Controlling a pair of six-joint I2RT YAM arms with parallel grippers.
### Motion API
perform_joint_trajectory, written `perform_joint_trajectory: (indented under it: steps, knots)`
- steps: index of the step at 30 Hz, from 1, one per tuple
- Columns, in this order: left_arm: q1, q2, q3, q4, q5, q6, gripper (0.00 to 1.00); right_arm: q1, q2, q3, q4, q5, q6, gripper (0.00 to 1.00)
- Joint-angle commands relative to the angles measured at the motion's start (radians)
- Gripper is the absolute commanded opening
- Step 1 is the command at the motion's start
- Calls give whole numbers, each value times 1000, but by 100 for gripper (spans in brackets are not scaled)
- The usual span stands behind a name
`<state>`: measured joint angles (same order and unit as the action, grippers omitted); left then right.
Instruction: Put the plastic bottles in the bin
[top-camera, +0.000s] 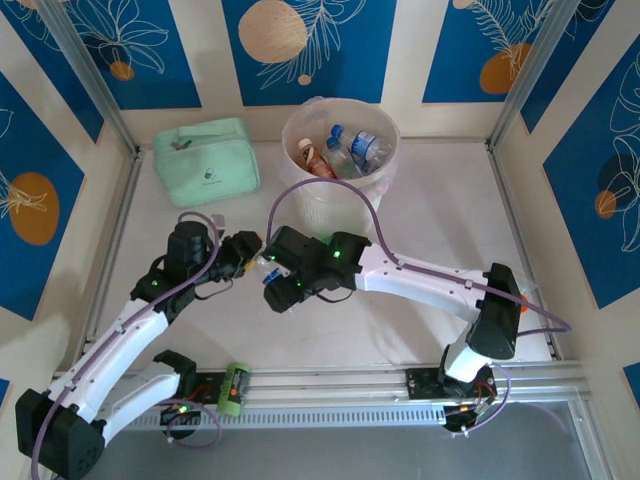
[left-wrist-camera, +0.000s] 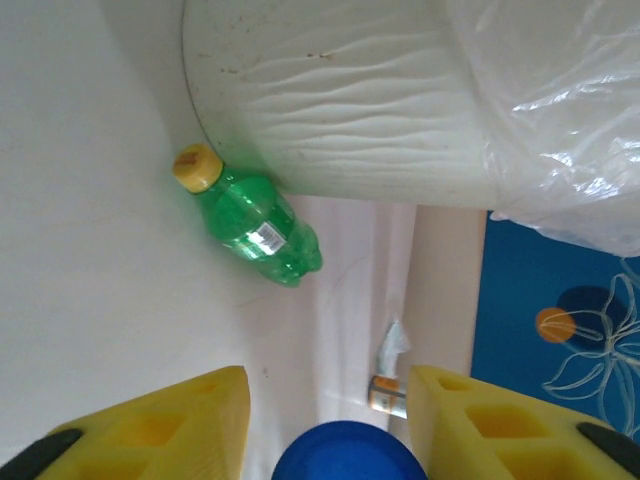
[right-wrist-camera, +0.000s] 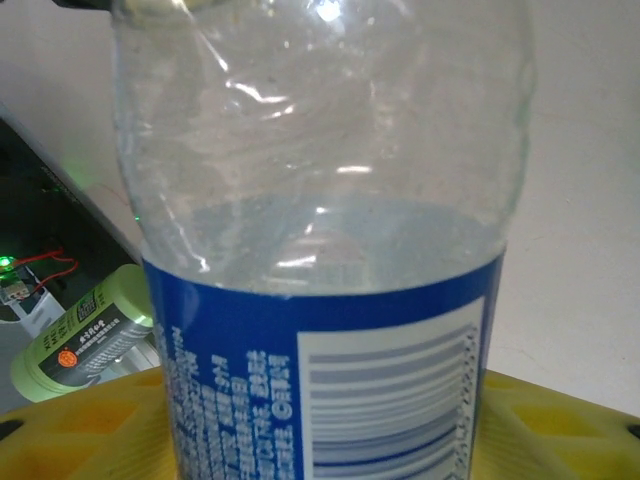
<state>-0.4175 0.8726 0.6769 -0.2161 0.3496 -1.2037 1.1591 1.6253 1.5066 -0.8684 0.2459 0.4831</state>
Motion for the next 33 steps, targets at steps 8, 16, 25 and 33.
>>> perform_joint_trajectory:
  steps: [8, 16, 25, 33]
  knots:
    - [-7, -9, 8, 13, 22, -4, 12, 2, -84, 32, 23, -13, 59, 70]
    - [-6, -25, -59, 249, 19, -150, 5, -68, -293, -58, 94, -7, 211, 91]
    - [-6, -25, -139, 603, 3, -297, 1, -302, -440, -259, 335, -431, 430, 94]
    - [-6, 8, -183, 820, -21, -399, 0, -297, -407, -312, 414, -505, 464, 93]
